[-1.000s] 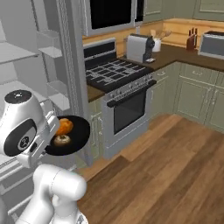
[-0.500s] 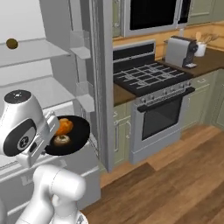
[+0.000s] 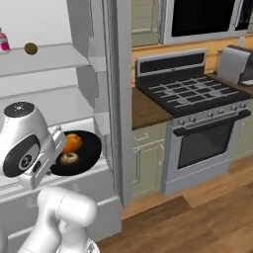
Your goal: Pick the chicken drumstick and mushroom from their plates and place them in the bowl. Then put the bowl in the fridge.
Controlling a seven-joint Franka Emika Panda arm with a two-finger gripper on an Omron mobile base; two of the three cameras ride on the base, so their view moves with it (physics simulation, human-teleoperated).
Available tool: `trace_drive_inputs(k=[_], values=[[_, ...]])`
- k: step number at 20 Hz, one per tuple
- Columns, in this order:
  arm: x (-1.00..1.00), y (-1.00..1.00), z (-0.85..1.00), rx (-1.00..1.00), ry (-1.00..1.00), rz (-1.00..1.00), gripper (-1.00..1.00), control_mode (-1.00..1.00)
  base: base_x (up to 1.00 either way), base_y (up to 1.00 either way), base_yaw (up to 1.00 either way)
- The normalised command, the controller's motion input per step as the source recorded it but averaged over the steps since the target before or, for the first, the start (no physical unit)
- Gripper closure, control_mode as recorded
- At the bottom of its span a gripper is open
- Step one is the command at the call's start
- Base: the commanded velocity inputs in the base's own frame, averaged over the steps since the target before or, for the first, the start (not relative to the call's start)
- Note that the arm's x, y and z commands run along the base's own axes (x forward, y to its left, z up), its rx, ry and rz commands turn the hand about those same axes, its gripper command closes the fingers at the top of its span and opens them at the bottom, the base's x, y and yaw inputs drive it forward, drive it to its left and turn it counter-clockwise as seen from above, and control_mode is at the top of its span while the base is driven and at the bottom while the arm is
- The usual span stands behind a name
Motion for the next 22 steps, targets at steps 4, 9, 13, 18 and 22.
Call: trace_drive_inputs(k=[4, 9, 13, 18, 22], values=[[0.0, 0.0, 0.0, 0.0, 0.0, 0.0, 1.0, 1.0, 0.29, -0.39, 0.4], [0.0, 0.0, 0.0, 0.0, 0.0, 0.0, 1.0, 1.0, 0.0, 0.0, 0.51], [0.0, 0.0, 0.0, 0.0, 0.0, 0.0, 1.0, 1.0, 0.03, -0.05, 0.49], [0.0, 0.0, 0.0, 0.0, 0.0, 0.0, 1.0, 1.0, 0.25, -0.32, 0.51], [0.0, 0.0, 0.0, 0.0, 0.0, 0.0, 1.0, 1.0, 0.29, -0.36, 0.45]])
